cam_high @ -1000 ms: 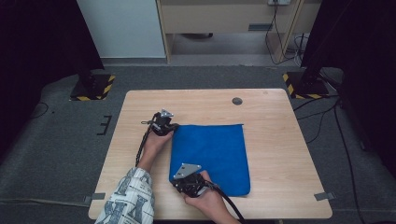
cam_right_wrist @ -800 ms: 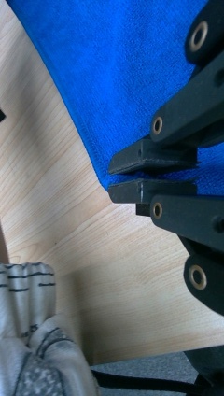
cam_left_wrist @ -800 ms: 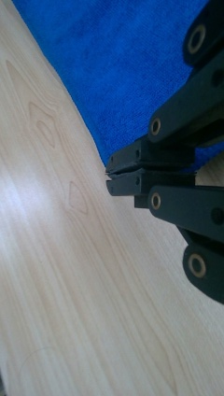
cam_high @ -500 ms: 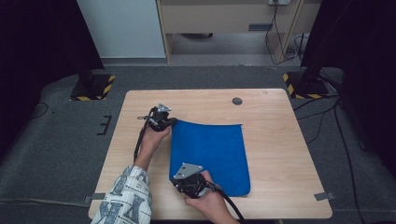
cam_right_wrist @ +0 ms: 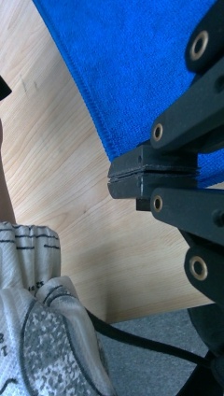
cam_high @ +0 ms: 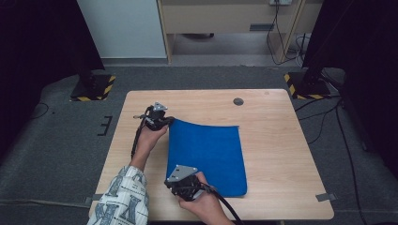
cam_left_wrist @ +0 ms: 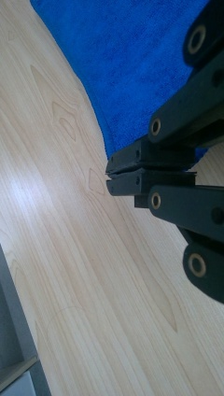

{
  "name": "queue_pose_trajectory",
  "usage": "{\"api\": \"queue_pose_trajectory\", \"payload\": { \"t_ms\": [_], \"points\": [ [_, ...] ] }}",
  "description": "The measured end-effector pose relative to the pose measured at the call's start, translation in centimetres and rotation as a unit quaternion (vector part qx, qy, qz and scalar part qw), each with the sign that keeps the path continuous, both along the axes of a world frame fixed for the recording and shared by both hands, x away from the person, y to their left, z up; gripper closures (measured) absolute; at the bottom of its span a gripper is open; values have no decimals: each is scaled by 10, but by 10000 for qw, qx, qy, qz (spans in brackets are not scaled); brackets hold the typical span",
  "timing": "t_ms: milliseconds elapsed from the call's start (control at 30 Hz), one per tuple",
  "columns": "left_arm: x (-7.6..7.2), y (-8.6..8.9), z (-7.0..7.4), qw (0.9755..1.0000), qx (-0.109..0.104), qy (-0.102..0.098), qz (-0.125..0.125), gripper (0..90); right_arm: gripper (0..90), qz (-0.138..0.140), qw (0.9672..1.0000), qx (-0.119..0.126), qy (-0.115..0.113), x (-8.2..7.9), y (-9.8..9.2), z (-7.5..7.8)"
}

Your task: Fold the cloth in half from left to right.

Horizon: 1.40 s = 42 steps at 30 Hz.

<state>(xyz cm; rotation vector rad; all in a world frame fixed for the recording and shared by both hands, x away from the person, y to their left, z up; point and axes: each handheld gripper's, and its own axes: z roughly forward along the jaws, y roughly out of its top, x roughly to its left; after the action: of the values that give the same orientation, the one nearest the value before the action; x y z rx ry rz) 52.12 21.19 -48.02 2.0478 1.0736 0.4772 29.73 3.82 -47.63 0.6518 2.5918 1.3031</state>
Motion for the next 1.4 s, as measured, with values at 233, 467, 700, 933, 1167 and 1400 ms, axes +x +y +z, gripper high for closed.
{"api": "queue_pose_trajectory", "payload": {
  "t_ms": [233,467,700,933,1167,1400],
  "points": [
    [-2,14,4,10000,27,10,39,880,892,69,9999,30,-71,-3,16,3],
    [-5,36,8,10000,17,35,84,881,892,136,9998,74,-115,-5,35,6],
    [-8,54,11,9999,-2,46,113,880,892,192,9996,127,-137,-6,49,7],
    [-10,58,14,9999,-30,45,122,878,891,195,9995,161,-190,-5,53,10],
    [-7,35,13,9999,-52,78,45,877,891,67,9997,186,-170,-3,37,8],
    [-3,9,11,10000,-18,79,-34,878,891,-104,9998,160,-108,-4,10,3]
  ]
}}
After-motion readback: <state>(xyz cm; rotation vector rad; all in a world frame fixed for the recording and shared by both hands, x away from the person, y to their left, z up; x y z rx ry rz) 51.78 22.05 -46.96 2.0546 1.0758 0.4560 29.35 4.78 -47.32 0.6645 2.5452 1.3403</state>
